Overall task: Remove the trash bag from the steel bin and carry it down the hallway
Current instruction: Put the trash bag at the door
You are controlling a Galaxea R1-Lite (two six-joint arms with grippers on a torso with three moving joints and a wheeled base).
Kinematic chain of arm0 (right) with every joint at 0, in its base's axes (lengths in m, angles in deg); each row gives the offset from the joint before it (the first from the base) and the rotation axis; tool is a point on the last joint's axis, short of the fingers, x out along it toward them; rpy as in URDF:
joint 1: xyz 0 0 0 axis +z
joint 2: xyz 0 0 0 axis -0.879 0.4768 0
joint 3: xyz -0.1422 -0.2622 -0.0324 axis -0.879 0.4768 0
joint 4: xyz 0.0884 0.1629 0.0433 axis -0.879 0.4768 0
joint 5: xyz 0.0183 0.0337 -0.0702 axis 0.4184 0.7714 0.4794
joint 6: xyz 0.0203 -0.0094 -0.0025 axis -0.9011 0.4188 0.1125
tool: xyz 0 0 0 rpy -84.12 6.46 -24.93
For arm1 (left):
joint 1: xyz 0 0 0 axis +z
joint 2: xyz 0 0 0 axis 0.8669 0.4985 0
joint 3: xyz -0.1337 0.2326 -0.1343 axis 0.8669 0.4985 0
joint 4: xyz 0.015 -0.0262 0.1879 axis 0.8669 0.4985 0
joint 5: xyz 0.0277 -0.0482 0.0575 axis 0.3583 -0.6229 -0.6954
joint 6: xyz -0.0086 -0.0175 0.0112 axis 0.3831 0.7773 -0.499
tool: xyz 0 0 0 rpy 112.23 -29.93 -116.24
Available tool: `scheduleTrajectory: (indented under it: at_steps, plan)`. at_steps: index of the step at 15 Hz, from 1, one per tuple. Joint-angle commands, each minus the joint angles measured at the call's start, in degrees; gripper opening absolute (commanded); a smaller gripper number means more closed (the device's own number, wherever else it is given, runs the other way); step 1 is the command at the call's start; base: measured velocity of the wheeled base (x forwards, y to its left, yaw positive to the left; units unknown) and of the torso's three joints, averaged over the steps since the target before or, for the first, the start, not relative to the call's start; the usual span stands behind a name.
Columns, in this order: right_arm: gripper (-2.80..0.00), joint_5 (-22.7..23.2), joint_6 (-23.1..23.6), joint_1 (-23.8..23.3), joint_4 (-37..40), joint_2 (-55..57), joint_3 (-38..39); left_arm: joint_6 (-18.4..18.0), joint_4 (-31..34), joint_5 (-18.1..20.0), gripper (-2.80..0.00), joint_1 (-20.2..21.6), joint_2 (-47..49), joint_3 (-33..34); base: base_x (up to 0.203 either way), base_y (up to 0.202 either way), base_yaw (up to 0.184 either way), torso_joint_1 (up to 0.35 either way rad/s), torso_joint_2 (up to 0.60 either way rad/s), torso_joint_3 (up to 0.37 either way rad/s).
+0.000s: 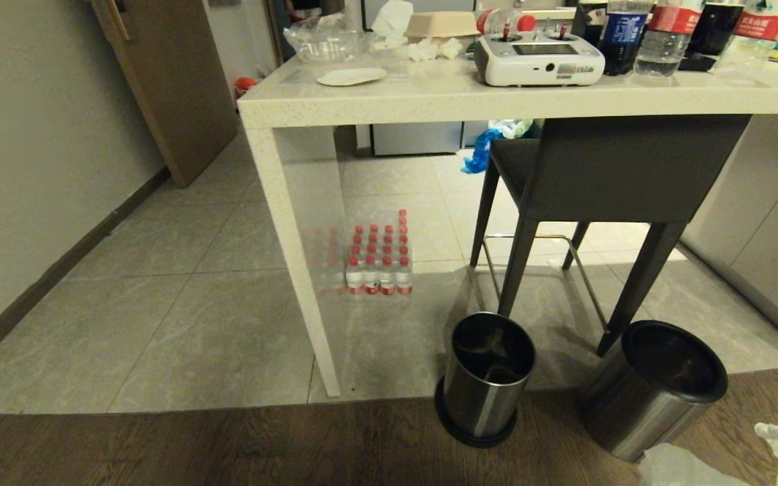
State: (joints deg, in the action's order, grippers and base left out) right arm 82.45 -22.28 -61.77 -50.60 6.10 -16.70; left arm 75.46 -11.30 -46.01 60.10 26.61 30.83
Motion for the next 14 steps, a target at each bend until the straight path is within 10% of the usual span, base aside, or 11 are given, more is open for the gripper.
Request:
scheduleTrajectory:
  at_steps: [1, 14]
  plan:
    - [-2.80, 0.0, 0.0, 0.0, 0.0, 0.1, 0.0, 0.0, 0.0, 0.0, -2.80, 0.1, 0.0, 0.0, 0.000, 0.000, 0.000, 0.000, 0.00, 0.000]
    - [-2.80, 0.0, 0.0, 0.0, 0.0, 0.1, 0.0, 0.4, -0.1, 0.0, -2.80, 0.1, 0.1, 0.0, 0.001, 0.075, -0.002, 0.001, 0.00, 0.001]
